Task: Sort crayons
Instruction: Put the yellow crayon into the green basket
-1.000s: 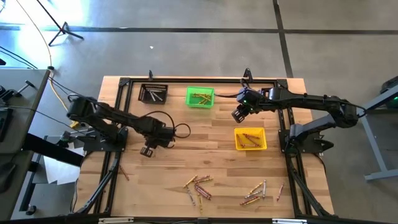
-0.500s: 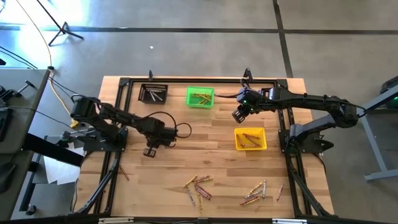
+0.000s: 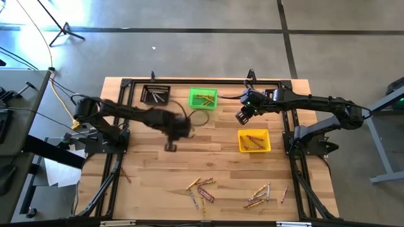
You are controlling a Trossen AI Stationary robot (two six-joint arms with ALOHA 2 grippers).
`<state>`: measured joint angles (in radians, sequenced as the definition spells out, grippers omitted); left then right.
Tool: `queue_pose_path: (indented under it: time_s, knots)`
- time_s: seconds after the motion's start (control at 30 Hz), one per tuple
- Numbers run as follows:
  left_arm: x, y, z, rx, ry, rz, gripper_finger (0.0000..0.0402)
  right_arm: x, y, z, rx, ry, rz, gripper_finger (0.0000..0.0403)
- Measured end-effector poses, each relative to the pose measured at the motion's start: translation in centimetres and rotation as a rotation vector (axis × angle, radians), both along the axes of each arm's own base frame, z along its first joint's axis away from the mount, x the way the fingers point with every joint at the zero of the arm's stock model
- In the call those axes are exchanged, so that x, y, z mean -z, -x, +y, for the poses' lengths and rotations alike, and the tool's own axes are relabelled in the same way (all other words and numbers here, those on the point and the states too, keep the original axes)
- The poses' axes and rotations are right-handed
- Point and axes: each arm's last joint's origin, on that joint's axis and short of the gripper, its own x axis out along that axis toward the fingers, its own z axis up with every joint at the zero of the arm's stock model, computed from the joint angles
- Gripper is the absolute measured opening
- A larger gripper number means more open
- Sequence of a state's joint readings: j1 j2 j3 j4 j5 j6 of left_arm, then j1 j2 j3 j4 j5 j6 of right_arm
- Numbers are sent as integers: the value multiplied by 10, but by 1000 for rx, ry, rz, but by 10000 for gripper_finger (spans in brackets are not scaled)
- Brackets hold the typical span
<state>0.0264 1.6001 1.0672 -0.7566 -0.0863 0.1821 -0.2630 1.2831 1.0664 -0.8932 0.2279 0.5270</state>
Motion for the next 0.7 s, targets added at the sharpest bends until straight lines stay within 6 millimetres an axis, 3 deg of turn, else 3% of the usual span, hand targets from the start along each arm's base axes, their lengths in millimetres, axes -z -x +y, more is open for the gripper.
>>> queue_pose_path:
  time_s: [0.2, 0.37, 0.5, 0.7]
  knots:
    - [-53, -43, 47, 10, -188, -467, 5, -1, -2, 0, 29, -7, -32, 116]
    - [-74, -52, 99, -147, -211, -788, 5, -2, -3, -1, 51, -11, -58, 116]
    - [-57, -49, 133, -244, -175, -764, 5, -2, -4, -1, 83, -16, -73, 116]
    - [-9, -56, 169, -393, -124, -688, 5, -2, -3, -2, 112, 19, -70, 116]
